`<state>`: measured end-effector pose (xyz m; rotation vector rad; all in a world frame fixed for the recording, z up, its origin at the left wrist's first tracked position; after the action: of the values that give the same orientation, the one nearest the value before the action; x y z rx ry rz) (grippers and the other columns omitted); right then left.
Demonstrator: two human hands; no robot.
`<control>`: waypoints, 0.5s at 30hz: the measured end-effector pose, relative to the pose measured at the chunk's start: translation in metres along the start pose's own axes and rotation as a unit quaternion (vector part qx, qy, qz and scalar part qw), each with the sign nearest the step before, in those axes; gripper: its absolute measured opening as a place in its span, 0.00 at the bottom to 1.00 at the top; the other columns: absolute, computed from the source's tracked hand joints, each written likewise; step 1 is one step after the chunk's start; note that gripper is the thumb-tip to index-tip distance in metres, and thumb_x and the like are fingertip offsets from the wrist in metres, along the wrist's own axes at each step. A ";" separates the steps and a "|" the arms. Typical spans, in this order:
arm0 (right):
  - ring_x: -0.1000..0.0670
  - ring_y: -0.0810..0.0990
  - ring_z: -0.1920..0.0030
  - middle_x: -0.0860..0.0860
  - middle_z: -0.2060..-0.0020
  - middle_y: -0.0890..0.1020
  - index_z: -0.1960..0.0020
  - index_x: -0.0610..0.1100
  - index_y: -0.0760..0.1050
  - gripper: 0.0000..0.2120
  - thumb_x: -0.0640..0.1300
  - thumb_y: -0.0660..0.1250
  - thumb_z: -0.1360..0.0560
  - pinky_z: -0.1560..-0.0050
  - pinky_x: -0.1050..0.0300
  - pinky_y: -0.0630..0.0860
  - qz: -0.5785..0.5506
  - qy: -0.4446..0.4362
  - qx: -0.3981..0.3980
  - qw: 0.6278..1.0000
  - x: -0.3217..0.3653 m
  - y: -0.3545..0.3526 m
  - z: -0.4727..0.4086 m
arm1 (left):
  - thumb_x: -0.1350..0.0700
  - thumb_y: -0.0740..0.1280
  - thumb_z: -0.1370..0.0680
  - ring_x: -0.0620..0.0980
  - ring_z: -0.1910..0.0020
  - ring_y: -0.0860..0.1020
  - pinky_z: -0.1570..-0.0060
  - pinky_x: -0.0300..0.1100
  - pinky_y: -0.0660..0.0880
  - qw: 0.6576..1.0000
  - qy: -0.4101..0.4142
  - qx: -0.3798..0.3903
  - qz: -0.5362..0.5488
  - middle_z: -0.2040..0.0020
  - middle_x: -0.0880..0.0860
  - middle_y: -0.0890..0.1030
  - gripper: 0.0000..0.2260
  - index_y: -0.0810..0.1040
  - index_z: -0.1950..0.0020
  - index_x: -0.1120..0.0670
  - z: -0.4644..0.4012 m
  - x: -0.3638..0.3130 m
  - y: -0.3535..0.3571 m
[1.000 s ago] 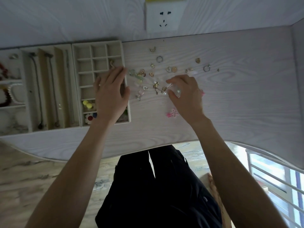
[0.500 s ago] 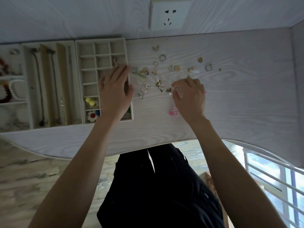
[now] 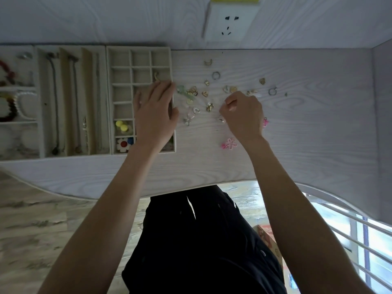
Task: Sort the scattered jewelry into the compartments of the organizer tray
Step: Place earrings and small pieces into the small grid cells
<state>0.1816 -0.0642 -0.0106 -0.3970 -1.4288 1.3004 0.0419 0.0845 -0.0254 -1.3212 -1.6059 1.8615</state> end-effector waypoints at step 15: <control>0.48 0.84 0.59 0.47 0.60 0.83 0.52 0.40 0.73 0.01 0.36 0.63 0.23 0.63 0.63 0.76 -0.517 0.106 0.085 0.845 0.030 -0.041 0.031 | 0.56 0.67 0.22 0.35 0.48 0.79 0.44 0.34 0.74 0.897 -0.018 0.151 0.415 0.50 0.40 0.80 0.11 0.75 0.40 0.48 0.002 -0.068 -0.005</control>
<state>0.1620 -0.0681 0.0453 0.3384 -1.0449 0.4511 0.0728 0.0334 0.0075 -2.0050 -0.7122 2.4606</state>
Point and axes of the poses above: each hand's wrist, its own z-axis away from the middle knuckle, its own y-axis out of the palm, x = y × z, the point moved 4 cm from there along -z, towards the middle knuckle
